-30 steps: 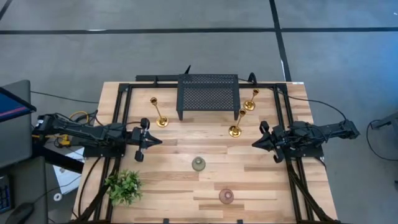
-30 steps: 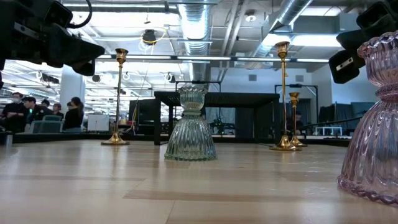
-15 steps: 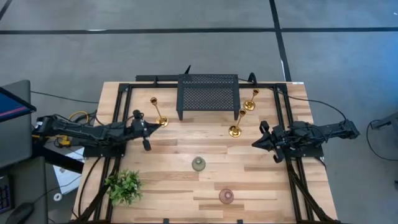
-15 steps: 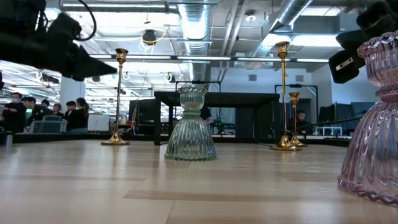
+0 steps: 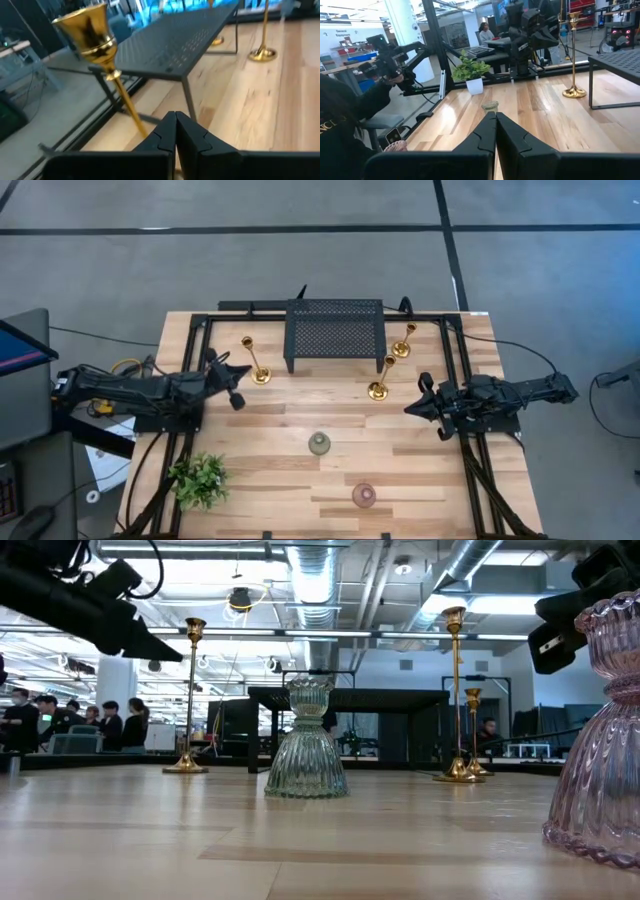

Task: Pick & Place candle stick holders
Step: Put the left gold candle holder on the shelf

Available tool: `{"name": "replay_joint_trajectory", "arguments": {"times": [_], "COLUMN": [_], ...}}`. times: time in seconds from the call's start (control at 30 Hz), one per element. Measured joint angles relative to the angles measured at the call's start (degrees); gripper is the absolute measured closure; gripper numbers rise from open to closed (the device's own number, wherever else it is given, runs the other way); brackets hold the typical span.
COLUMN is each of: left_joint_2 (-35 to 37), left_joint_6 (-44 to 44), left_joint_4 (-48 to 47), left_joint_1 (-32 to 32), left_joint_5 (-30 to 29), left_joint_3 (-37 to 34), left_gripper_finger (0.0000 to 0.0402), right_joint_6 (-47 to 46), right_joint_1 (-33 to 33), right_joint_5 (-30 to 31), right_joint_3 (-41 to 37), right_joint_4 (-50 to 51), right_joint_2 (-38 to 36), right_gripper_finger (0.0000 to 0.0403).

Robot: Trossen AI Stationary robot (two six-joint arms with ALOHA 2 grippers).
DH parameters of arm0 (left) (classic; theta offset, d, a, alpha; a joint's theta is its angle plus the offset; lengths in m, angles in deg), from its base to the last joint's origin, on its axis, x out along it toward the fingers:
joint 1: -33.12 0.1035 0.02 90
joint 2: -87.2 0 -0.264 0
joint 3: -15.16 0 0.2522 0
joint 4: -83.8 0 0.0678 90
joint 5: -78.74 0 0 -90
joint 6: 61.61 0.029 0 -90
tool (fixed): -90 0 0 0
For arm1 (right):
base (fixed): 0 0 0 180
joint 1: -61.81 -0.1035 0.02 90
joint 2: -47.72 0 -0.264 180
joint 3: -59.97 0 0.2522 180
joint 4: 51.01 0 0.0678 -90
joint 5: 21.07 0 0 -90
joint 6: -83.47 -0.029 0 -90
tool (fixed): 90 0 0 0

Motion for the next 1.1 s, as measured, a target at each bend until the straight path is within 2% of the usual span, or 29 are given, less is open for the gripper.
{"name": "replay_joint_trajectory", "arguments": {"times": [0.2,0.43,0.63,0.83,1.1], "left_joint_2": [0.0,0.0,-0.1,-1.6,-10.4], "left_joint_6": [-0.9,-2.3,-3.9,-7.7,-11.7], "left_joint_4": [-5.6,-5.2,-1.2,-0.5,4.3], "left_joint_1": [0.2,1.1,1.1,1.1,1.1], "left_joint_5": [-4.3,-4.8,-6.1,-6.2,-6.2], "left_joint_3": [1.1,1.1,1.1,1.1,1.1], "left_gripper_finger": [0.0397,0.0394,0.0386,0.0323,0.0228], "right_joint_6": [0.0,-0.2,-0.2,-0.1,-0.1], "right_joint_1": [0.0,0.0,0.0,0.0,0.0], "right_joint_5": [0.1,0.2,0.2,0.2,0.2], "right_joint_3": [0.0,0.0,0.0,0.0,0.0], "right_joint_4": [0.0,0.0,0.0,0.0,0.0], "right_joint_2": [0.0,0.0,0.0,0.0,0.0], "right_gripper_finger": [0.0403,0.0403,0.0403,0.0403,0.0403]}}
